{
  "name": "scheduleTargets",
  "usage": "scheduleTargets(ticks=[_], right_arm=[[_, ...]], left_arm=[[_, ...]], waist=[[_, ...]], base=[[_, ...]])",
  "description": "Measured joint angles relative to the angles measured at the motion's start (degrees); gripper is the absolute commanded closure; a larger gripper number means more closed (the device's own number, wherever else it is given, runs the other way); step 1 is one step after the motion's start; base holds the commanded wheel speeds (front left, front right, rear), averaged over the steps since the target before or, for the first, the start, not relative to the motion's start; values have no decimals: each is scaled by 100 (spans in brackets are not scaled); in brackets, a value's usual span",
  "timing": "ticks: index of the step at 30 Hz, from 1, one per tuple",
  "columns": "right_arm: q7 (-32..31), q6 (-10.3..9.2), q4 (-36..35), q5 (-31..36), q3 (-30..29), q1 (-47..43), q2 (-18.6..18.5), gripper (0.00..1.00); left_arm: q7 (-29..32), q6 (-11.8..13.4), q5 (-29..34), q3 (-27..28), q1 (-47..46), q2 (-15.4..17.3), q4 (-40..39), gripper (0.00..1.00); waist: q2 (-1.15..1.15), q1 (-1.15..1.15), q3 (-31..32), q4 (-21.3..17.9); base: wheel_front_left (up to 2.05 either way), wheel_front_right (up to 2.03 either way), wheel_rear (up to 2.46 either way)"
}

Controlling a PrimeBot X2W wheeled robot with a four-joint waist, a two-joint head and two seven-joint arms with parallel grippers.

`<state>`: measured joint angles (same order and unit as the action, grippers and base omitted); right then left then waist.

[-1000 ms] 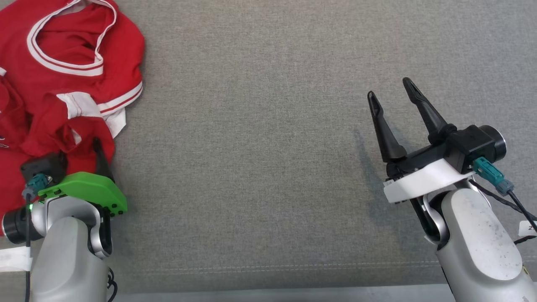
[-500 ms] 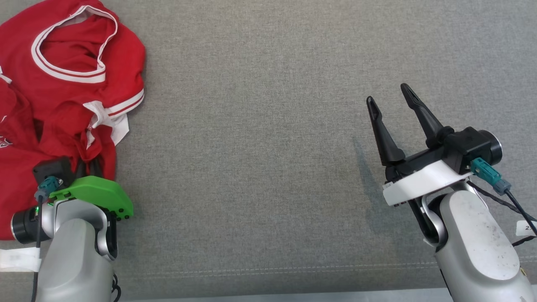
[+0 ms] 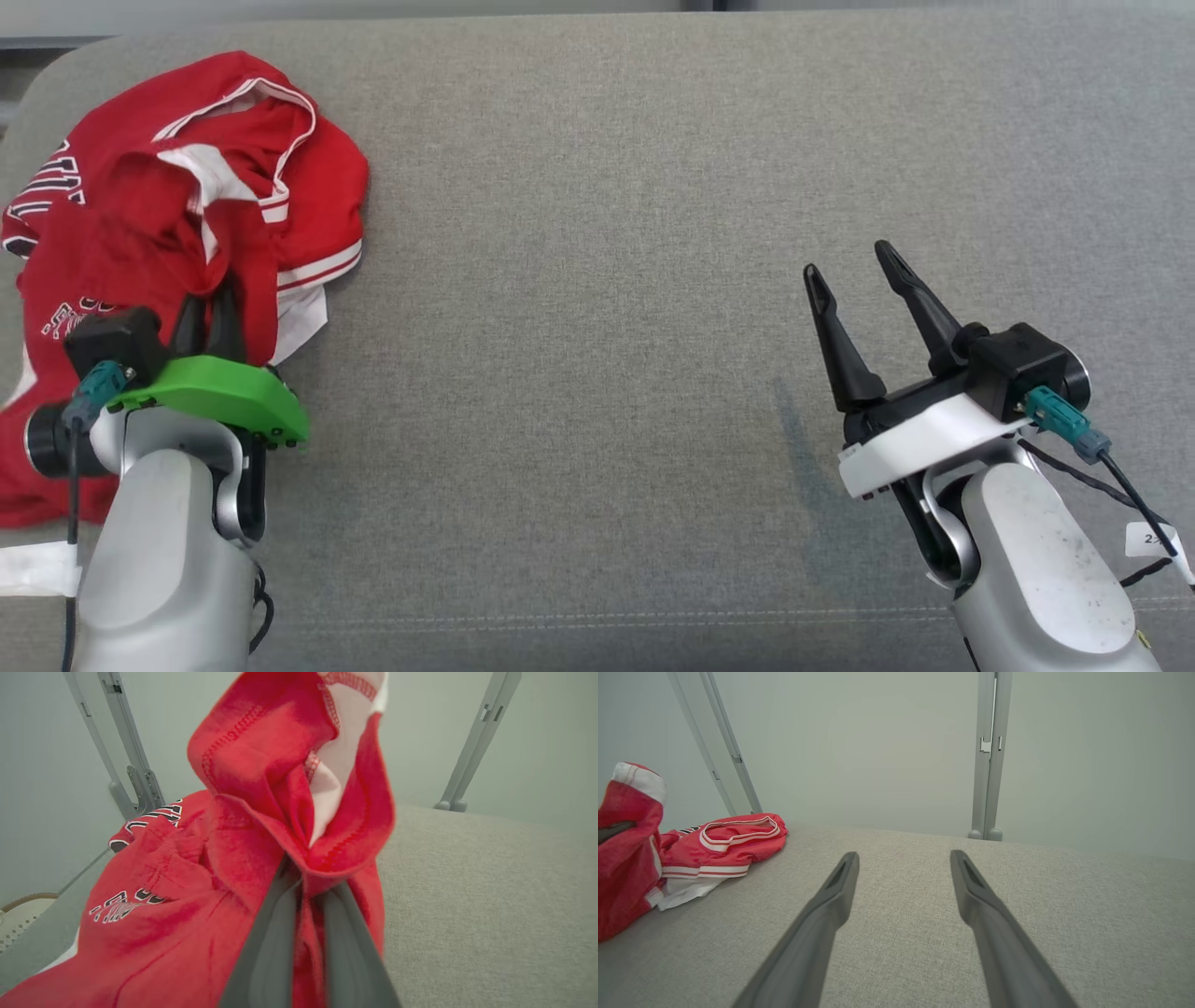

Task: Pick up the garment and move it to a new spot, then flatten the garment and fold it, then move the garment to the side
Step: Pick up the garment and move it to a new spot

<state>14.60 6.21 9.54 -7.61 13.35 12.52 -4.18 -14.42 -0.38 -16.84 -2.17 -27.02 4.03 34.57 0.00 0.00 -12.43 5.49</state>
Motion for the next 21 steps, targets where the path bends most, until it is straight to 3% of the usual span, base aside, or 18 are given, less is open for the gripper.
scheduleTargets(ticks=[10,21], right_arm=[[0,-9,58,-57,14,-160,56,0],[0,-23,64,-120,77,-163,77,0]], left_arm=[[-1,-264,92,-20,-16,-111,-1310,100],[-1,-407,108,-541,-305,-187,-1466,100]], waist=[[0,0,364,-350],[0,0,486,-962]], base=[[0,0,0],[0,0,0]])
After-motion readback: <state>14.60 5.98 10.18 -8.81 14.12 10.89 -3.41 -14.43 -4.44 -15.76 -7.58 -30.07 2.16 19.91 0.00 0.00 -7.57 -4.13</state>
